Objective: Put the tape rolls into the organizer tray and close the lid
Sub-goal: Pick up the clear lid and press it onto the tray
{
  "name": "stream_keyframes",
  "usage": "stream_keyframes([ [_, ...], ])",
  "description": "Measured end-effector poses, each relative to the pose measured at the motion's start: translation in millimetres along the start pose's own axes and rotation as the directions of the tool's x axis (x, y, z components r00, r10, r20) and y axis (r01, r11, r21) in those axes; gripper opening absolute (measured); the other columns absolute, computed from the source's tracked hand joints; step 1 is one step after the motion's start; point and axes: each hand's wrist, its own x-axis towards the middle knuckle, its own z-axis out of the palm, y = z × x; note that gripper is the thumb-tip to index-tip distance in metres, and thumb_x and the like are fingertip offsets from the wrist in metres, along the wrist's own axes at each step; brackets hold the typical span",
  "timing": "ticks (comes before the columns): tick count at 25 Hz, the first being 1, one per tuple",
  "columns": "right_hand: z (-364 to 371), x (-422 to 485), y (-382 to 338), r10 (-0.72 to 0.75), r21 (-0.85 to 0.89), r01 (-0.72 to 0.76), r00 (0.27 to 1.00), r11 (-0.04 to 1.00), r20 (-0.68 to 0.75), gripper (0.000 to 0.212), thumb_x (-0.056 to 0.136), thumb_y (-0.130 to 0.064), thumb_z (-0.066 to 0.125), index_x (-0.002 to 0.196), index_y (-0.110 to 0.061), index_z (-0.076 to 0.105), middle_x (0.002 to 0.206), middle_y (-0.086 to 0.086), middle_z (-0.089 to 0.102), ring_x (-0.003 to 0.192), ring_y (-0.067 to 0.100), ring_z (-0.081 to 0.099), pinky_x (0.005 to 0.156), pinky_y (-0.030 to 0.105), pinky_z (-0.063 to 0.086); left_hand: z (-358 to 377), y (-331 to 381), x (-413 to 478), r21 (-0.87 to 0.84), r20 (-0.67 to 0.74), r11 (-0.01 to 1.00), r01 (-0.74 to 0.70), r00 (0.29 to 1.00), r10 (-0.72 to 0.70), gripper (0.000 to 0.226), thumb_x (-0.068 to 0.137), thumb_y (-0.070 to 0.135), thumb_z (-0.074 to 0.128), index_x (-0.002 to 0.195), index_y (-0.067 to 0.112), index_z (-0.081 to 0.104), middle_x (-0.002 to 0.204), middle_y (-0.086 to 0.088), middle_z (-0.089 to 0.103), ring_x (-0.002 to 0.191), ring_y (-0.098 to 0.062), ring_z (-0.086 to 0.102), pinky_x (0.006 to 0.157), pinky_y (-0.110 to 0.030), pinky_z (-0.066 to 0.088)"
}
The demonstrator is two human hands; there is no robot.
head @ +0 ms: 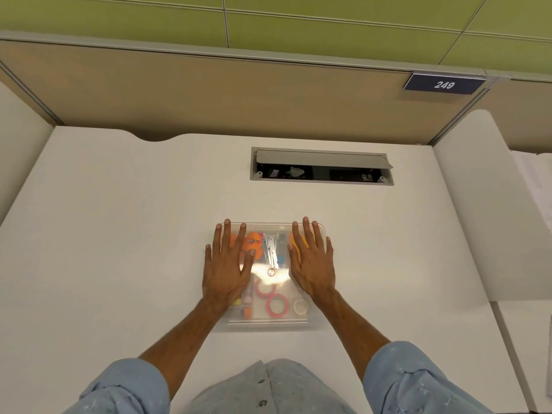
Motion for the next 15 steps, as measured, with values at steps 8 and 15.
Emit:
stream_keyframes([
  [8, -2, 2, 13, -0.075, 0.051, 0.071, 0.995, 0.996, 0.067, 0.066, 0.111, -0.055, 0.027, 0.166, -0.036, -0.004, 0.175, -0.007, -0.016, 0.161, 0.016, -0.015, 0.129, 0.055, -0.002, -2, -7, -1, -0.014, 0.025, 0.998, -0.061, 0.998, 0.061, 0.073, 0.111, 0.06, 0.028, 0.174, 0.031, 0.005, 0.183, -0.005, -0.004, 0.168, -0.027, -0.005, 0.134, -0.059, 0.009],
  [15, -12, -16, 9, 0.106, 0.119, -0.096, 0.992, 0.988, -0.075, 0.067, 0.111, -0.05, 0.015, 0.168, -0.018, 0.001, 0.177, 0.0, -0.004, 0.162, 0.017, -0.002, 0.131, 0.052, 0.002, 3, -10, -2, 0.062, 0.025, 0.996, -0.062, 0.998, 0.061, 0.072, 0.111, 0.059, 0.027, 0.174, 0.029, 0.011, 0.183, -0.007, 0.001, 0.169, -0.028, 0.001, 0.132, -0.064, 0.011],
])
